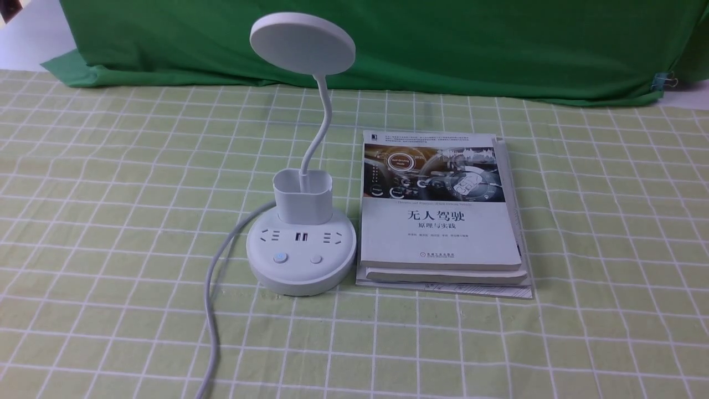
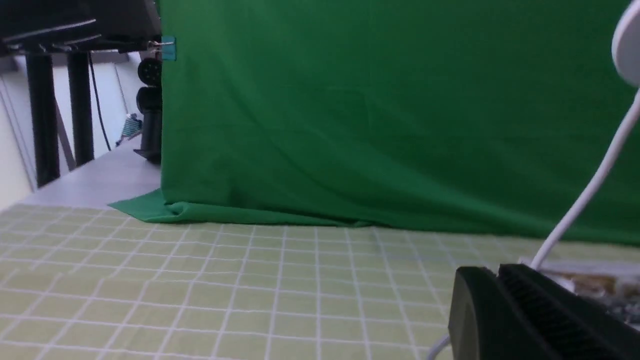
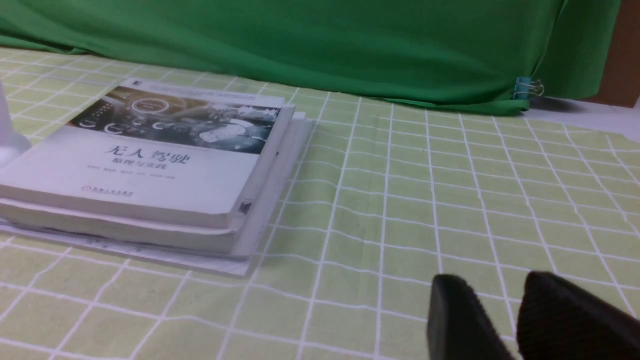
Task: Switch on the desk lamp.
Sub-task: Use the left arm to press the button switch on the lamp holder
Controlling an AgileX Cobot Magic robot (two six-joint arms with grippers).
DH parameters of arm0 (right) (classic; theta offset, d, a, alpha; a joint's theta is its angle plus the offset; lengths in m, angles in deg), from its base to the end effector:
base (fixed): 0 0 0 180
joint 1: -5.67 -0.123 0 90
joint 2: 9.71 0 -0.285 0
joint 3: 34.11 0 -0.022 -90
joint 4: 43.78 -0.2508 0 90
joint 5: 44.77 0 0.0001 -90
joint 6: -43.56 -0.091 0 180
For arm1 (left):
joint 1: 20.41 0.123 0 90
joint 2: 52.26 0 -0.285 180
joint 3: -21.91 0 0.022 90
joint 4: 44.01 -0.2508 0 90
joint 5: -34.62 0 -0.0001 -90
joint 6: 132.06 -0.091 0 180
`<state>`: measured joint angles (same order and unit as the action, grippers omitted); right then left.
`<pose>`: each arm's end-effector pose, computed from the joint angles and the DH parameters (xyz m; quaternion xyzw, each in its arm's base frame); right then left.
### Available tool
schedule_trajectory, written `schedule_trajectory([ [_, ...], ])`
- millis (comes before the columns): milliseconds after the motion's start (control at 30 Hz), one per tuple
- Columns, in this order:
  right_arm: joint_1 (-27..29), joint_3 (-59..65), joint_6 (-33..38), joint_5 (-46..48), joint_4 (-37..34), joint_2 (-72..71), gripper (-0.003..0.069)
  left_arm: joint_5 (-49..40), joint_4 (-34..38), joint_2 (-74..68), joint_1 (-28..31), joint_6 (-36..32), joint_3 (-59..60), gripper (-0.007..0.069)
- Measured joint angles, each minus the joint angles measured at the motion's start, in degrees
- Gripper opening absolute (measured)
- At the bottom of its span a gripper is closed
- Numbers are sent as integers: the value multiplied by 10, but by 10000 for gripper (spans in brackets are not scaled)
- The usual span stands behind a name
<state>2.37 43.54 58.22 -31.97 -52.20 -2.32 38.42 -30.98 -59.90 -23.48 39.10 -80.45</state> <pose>0.0552 0.0062 0.1910 -0.0746 0.7493 -0.0059 0.6580 0.0557 -0.0016 0.2167 -0.0119 0.6532 -0.0429 0.7559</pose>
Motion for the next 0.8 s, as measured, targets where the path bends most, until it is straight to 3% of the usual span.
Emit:
schedule_trajectory([
  [233, 0, 0, 0, 0, 0, 0, 245, 112, 28, 0, 0, 33, 0, 19],
  [500, 0, 0, 0, 0, 0, 0, 245, 76, 29, -54, 0, 40, -116, 19],
  [633, 0, 0, 0, 0, 0, 0, 245, 17, 29, -126, 0, 40, -217, 19],
  [800, 0, 0, 0, 0, 0, 0, 245, -137, 25, -219, 0, 39, -314, 19],
])
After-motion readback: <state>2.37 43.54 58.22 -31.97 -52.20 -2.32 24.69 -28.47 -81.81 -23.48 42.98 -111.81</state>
